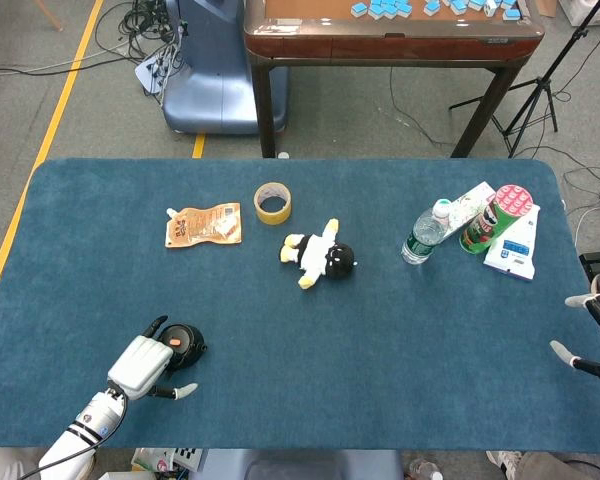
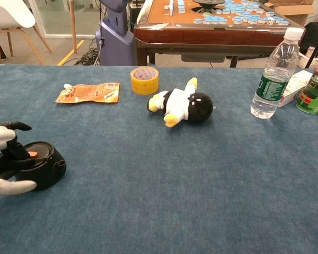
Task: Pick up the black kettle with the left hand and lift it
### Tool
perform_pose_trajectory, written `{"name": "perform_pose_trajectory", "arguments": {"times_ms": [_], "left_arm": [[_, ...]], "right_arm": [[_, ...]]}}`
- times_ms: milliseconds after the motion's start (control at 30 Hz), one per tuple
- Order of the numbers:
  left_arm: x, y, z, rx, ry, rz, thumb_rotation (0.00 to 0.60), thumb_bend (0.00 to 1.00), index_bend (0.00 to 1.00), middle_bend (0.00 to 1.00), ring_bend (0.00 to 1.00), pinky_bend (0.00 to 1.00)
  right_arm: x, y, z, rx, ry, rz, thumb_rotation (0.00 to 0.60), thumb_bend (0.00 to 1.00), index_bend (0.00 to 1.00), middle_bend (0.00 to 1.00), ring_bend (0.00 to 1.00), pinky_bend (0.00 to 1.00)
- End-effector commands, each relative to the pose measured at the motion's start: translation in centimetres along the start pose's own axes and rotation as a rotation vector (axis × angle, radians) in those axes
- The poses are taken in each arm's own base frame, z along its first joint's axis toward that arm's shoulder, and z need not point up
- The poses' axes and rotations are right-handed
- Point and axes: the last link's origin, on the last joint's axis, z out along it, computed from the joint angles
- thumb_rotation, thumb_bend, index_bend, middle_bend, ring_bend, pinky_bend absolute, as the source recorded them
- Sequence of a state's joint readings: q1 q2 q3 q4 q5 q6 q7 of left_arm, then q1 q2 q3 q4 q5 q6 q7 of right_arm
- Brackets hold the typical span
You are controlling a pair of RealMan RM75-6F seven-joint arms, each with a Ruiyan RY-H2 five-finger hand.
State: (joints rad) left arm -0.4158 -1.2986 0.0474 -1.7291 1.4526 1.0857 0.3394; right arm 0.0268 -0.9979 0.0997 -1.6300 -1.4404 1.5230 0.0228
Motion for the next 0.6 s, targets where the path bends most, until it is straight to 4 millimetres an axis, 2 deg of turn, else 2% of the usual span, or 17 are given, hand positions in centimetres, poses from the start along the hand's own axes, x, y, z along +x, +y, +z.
{"name": "perform_pose_trajectory", "arguments": {"times_ms": [33,133,333,433,533,600], "left_arm": [[0.5,-0.1,0.2,0.006,0.031,-0.025,0.158,0.17,0.81,0.91,0.75,0.02],[1.2,-0.1,0.5,0.019,0.073,-0.070,0.129,0.15,0.85,0.95,0.80,0.02],[2.0,-0.4,1.3,0.050,0.159,-0.129,0.117,0.15,0.91,1.00,0.87,0.02],[2.2,-0.3,1.7,0.065,0.190,-0.166,0.150,0.15,0.94,1.00,0.89,0.02],[2.5,-0.4,1.8,0.079,0.211,-0.179,0.247,0.15,0.95,1.00,0.90,0.02],[2.8,-0.5,1.9,0.093,0.231,-0.189,0.264,0.15,0.96,1.00,0.91,0.02]], "right_arm": [[0.0,0.1,0.0,-0.002,0.001,0.002,0.600,0.15,0.35,0.36,0.22,0.21],[0.0,0.1,0.0,-0.003,0.004,0.004,0.600,0.15,0.35,0.36,0.22,0.21],[-0.1,0.2,0.1,-0.003,0.003,0.009,0.600,0.15,0.35,0.36,0.22,0.21],[-0.2,0.2,0.1,-0.006,0.000,0.011,0.600,0.15,0.35,0.36,0.22,0.21],[-0.2,0.3,0.2,-0.005,0.002,0.012,0.600,0.15,0.35,0.36,0.22,0.21],[-0.2,0.3,0.2,-0.007,0.003,0.013,0.600,0.15,0.35,0.36,0.22,0.21]]}}
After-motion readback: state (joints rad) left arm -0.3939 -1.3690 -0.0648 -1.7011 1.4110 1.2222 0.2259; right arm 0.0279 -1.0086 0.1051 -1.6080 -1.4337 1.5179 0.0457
